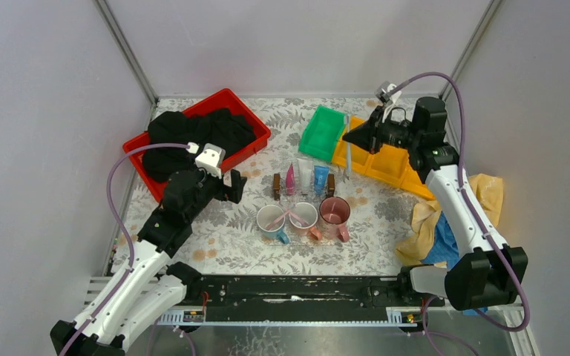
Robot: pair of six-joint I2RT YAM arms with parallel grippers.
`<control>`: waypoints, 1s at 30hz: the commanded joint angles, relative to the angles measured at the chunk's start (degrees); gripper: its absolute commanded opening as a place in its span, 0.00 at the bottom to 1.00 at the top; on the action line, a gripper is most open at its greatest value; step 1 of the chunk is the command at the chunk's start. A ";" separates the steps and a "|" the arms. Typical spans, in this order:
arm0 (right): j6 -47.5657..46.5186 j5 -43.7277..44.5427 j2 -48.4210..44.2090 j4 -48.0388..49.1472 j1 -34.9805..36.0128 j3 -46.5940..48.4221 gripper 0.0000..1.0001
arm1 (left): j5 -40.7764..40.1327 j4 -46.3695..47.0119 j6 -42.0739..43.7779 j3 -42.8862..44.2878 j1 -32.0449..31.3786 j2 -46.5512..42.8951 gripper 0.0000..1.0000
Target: Prepare toiletry sets of a toothbrush and toothpaste on the tray
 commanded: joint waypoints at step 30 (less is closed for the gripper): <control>-0.32 -29.58 -2.81 24.05 3.02 -21.23 0.01 | -0.26 3.29 1.14 -0.60 0.31 0.22 1.00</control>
